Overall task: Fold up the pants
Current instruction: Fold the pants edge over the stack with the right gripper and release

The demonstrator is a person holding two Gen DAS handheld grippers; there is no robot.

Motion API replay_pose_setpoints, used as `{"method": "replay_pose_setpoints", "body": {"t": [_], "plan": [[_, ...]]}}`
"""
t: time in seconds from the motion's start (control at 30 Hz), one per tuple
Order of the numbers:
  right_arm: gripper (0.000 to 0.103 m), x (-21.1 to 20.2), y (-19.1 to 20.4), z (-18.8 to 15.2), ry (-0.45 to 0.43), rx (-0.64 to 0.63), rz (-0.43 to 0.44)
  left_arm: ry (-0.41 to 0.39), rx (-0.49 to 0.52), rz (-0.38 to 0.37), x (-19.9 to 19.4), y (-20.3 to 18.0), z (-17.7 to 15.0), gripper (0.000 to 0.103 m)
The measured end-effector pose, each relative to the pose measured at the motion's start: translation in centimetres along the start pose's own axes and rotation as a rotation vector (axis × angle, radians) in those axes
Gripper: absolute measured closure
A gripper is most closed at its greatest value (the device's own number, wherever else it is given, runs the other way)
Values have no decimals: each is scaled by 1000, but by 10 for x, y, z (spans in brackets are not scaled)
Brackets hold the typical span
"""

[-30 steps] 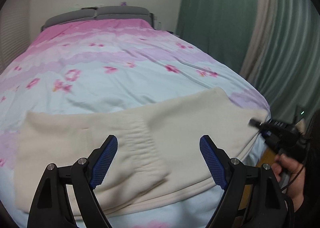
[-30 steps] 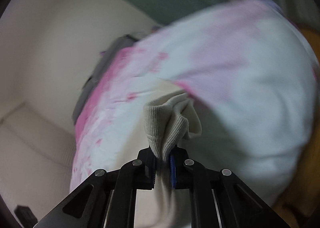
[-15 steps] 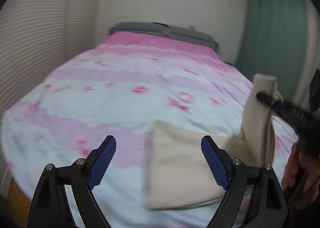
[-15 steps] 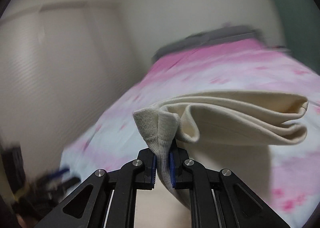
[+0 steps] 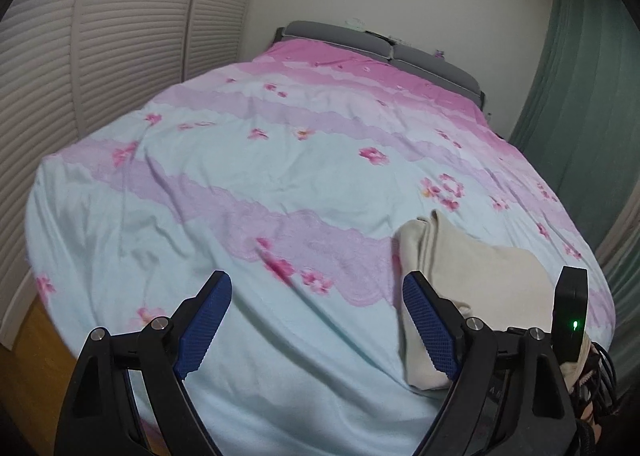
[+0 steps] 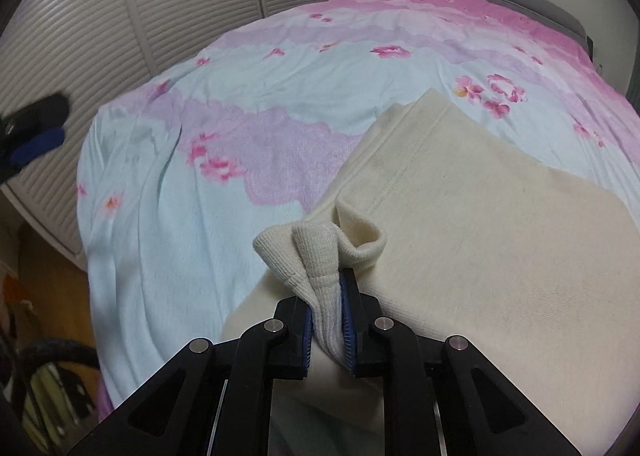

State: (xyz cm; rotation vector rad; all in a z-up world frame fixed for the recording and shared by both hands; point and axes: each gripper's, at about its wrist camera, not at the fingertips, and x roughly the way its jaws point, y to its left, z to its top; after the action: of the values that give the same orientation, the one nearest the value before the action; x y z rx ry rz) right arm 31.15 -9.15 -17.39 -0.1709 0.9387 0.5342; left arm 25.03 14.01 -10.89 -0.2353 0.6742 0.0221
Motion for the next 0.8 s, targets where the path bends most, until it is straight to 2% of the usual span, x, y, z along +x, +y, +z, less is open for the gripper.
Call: {"method": "replay_pose_setpoints", "body": {"t": [0.2,0.27,0.33,0.43,0.5,0.6,0.7,0.77,0.8], "plan": [[83,-19,0,-34,-46,-50,-14,4,72,-42,8,-26,-5,15],[56,-24,1,-37,-75,-55,7,19,86,-52,14,-33,-7,15],[42,-33,4,-39,-95,-60,10,34,89,-59,19,-39,-8,15],[42,-60,4,-46,-159,-52,3,47,95,-70,22,-45,-9,15],[42,-83,-4,-49,-227,-23,26,47,98,-72,21,-49,-8,15],[42,-98,-19,-43,-276,14,33,38,104,-70,18,-54,-8,15],[42,-89,-33,-30,-244,56,108,39,103,-69,18,-57,-9,15],[43,-71,-27,-21,-168,19,178,39,102,-64,16,-58,-9,15],[43,-64,-21,-19,-157,-10,177,36,103,-59,14,-58,-9,15]]}}
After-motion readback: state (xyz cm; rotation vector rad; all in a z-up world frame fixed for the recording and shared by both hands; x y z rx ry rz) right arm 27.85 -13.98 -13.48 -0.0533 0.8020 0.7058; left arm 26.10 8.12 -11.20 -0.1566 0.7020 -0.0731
